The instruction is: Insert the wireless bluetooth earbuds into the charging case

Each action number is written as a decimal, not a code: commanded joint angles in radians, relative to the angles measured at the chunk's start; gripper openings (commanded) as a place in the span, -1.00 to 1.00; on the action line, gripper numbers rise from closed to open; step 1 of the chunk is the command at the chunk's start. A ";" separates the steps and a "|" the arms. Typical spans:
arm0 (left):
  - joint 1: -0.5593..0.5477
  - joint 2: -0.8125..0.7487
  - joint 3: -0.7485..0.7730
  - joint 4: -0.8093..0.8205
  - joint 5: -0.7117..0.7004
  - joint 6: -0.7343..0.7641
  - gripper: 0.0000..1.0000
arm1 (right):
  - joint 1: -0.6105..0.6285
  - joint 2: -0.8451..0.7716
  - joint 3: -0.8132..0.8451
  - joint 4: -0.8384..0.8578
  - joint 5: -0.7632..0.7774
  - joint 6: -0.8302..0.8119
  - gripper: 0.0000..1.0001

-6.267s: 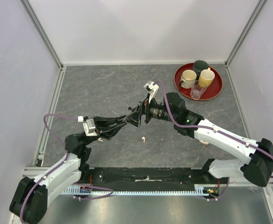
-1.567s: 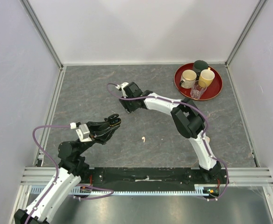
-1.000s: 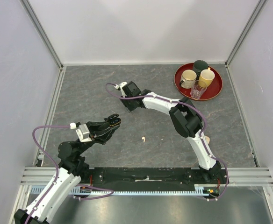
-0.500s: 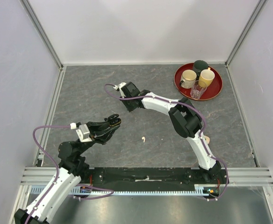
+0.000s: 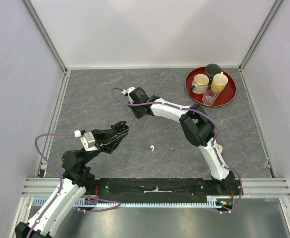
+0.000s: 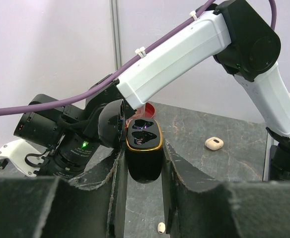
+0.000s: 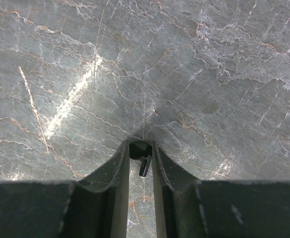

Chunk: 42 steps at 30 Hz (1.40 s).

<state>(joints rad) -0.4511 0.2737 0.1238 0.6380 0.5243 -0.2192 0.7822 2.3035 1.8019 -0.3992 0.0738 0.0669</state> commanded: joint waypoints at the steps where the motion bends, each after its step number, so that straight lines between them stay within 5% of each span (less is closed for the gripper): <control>1: -0.001 -0.010 -0.004 0.035 -0.015 0.011 -0.95 | -0.004 -0.064 -0.024 0.048 0.026 0.037 -0.62; 11: -0.003 -0.010 -0.004 0.038 -0.015 0.011 -0.95 | -0.004 -0.041 -0.059 0.003 0.040 0.025 -0.49; 21: -0.003 -0.007 -0.004 0.042 -0.017 0.009 -0.96 | -0.004 -0.007 -0.010 -0.009 0.034 0.017 -0.08; 42: -0.003 0.009 -0.004 0.046 -0.015 0.011 -0.95 | -0.001 0.051 0.047 -0.059 -0.003 -0.004 -0.31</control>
<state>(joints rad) -0.4511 0.2756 0.1238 0.6388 0.5243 -0.2192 0.7769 2.3180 1.8278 -0.4286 0.0666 0.0746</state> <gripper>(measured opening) 0.350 0.355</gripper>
